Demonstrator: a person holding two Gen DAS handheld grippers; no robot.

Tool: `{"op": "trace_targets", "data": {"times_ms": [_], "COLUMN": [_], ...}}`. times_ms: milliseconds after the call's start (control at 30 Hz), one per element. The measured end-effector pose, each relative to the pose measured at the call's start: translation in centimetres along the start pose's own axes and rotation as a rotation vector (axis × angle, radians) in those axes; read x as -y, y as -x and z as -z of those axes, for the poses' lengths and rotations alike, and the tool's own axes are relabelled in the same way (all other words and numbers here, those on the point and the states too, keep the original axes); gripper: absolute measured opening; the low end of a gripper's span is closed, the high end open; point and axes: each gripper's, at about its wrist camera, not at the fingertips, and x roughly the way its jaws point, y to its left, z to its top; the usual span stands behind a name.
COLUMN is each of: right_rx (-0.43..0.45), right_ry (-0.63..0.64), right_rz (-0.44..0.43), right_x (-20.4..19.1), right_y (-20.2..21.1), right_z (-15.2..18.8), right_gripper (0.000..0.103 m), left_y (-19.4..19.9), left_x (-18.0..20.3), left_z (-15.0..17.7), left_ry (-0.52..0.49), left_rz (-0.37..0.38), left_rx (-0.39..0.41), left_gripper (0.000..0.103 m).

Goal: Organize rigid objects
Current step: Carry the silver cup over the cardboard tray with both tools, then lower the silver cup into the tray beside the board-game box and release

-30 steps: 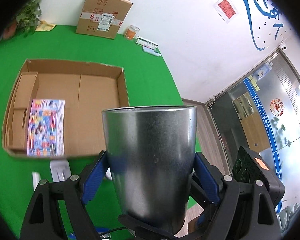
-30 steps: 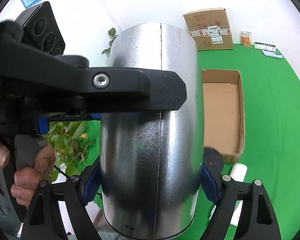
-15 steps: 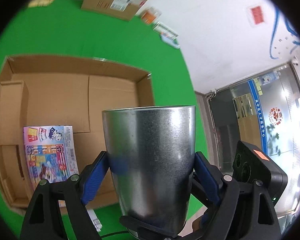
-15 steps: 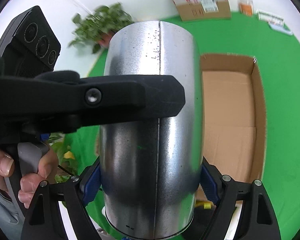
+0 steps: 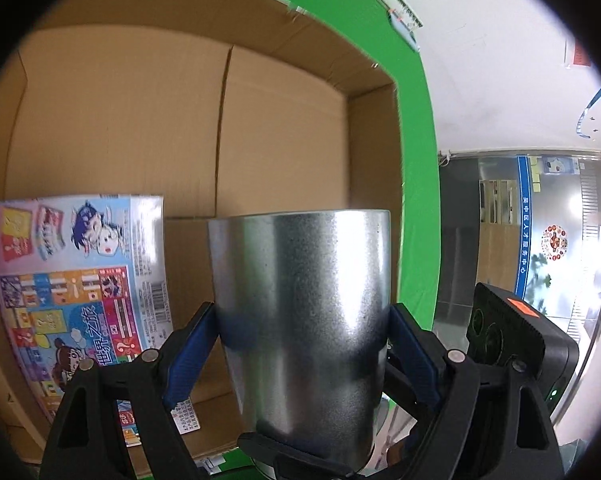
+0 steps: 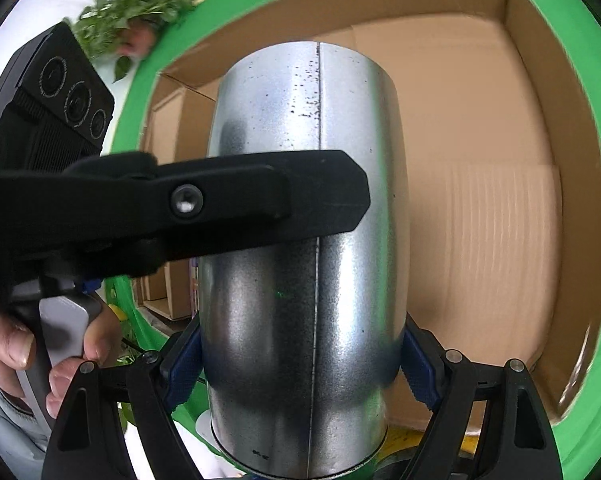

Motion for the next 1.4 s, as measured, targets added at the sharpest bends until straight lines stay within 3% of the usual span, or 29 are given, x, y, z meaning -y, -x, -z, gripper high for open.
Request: {"op": "trace_targets", "data": {"times_ms": [233,533,733,1067,1200,1267,1400], "right_rx": [-0.04,-0.019,0.007,0.052,0.01,-0.034,-0.044], "right_ry": [-0.045,-0.083,-0.097,-0.14,-0.19,-0.16,-0.083], "right_rz": [0.012,0.021,0.065,0.132,0.178,0.223,0.203], "right_x": [1.6,1.5,0.9,0.8,1.0,0.8,-1.6], "right_y": [-1.5,-2.6,-3.1,-4.4,-5.7,-6.6,-5.7], "right_z": [0.9,0.2,-0.1,-0.3,0.2,0.3,0.3], "right_gripper": [0.083,0.086,0.086,0.086,0.087,0.089,0.095], "left_y": [-1.3,-0.6,-0.1,0.3,1.2,2.0,3.4], "left_x": [-1.8,-2.7,-3.9,-4.2,-4.3,-4.5,-5.2], "left_z": [1.4,1.1,1.3,1.4,2.0,2.2,3.0], "left_ry": [0.035,0.032,0.039,0.021,0.006,0.007,0.012], "left_rz": [-0.011,-0.044,-0.03,-0.073,-0.111,-0.101,-0.103], "left_rx": [-0.031,-0.04,-0.037,-0.007,0.021,0.035,0.064], "left_gripper": [0.085,0.085,0.084,0.084,0.084,0.084,0.084]}}
